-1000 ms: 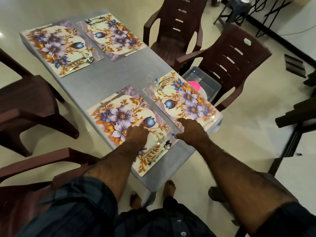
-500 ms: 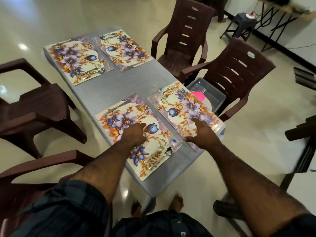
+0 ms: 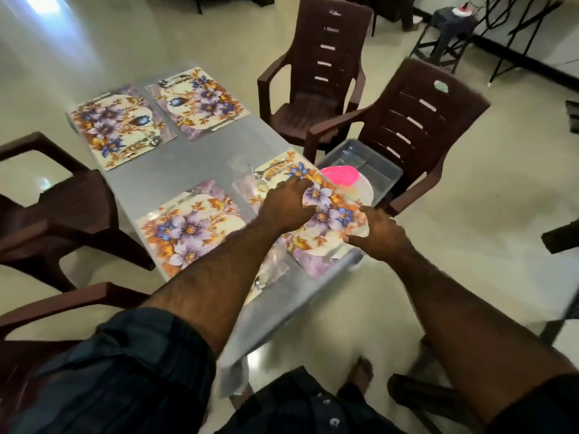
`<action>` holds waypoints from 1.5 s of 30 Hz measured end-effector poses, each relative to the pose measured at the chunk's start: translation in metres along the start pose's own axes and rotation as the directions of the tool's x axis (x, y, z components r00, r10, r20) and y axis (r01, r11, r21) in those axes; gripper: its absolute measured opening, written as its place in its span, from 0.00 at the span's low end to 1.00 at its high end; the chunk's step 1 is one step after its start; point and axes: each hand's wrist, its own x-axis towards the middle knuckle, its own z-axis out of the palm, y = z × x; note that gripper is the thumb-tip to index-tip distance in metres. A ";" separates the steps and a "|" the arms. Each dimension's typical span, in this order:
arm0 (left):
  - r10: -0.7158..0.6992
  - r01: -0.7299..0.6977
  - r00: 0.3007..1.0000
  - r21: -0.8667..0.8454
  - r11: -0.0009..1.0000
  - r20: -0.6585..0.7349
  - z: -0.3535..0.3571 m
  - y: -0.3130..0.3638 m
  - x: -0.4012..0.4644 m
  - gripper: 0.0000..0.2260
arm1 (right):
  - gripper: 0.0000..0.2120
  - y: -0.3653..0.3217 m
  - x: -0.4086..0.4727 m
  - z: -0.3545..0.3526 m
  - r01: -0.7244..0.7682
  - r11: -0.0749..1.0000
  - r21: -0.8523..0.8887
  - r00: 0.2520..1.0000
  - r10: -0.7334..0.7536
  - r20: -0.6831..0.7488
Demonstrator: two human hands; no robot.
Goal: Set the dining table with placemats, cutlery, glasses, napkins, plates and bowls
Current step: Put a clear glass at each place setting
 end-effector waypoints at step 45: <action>-0.663 0.717 0.694 -0.181 0.673 0.281 0.337 0.053 0.508 0.25 | 0.34 0.304 0.655 0.031 0.384 0.894 -0.231 0.785 -0.184 0.592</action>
